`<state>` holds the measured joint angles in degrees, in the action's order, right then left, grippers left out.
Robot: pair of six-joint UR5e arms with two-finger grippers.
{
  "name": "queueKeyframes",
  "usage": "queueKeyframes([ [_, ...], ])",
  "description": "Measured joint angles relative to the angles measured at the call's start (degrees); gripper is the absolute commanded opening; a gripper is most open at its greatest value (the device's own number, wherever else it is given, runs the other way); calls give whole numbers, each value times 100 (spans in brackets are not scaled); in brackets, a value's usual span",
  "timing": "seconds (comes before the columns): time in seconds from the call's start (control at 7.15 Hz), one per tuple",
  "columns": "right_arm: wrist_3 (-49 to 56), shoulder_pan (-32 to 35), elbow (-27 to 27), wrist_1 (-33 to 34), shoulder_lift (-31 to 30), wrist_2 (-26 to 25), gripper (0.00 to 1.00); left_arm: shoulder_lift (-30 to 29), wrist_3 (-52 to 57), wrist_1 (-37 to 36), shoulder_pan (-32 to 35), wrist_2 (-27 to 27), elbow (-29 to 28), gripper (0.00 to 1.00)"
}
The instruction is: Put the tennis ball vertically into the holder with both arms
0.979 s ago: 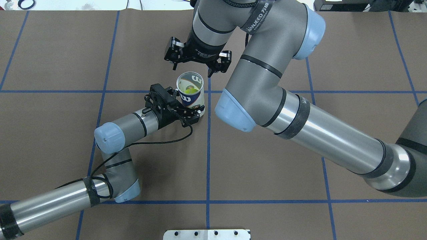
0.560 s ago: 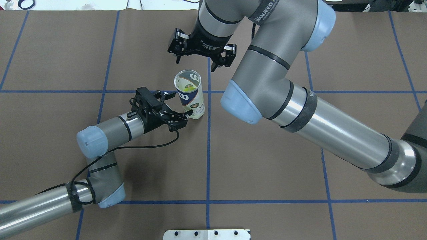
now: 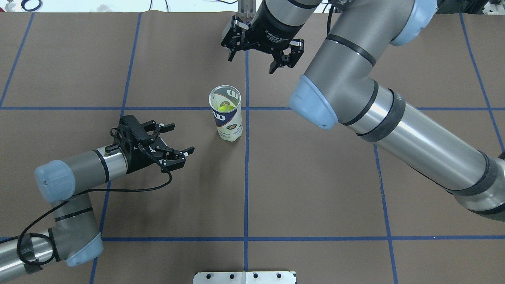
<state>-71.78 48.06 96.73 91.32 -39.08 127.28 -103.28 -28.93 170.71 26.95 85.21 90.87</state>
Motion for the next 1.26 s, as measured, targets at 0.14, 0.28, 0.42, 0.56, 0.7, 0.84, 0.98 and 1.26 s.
queueKeyframes([
  [0.14, 78, 187, 176, 0, -224, 157, 100, 266, -17, -425, 324, 440, 440, 99],
  [0.28, 209, 341, 361, 0, -482, 248, 100, 404, -127, -1090, 857, 1030, 857, 99],
  [0.42, 414, 493, 553, 0, -783, 297, 100, 417, -392, -1779, 1532, 1647, 1093, 99],
  [0.56, 722, 668, 712, 0, -1114, 346, 100, 300, -642, -2623, 2276, 2402, 1176, 99],
  [0.7, 1087, 841, 817, 0, -1445, 392, 100, -34, -693, -3768, 2930, 3293, 1137, 99],
  [0.84, 1548, 1042, 850, 0, -1773, 420, 100, -439, -576, -4837, 3361, 4008, 998, 100],
  [0.98, 2178, 1262, 827, 8, -2102, 437, 100, -641, -324, -5381, 3665, 4281, 771, 100],
  [1.26, 3874, 1830, 754, 413, -2635, 459, 100, -765, 257, -6195, 4493, 4523, 247, 100],
])
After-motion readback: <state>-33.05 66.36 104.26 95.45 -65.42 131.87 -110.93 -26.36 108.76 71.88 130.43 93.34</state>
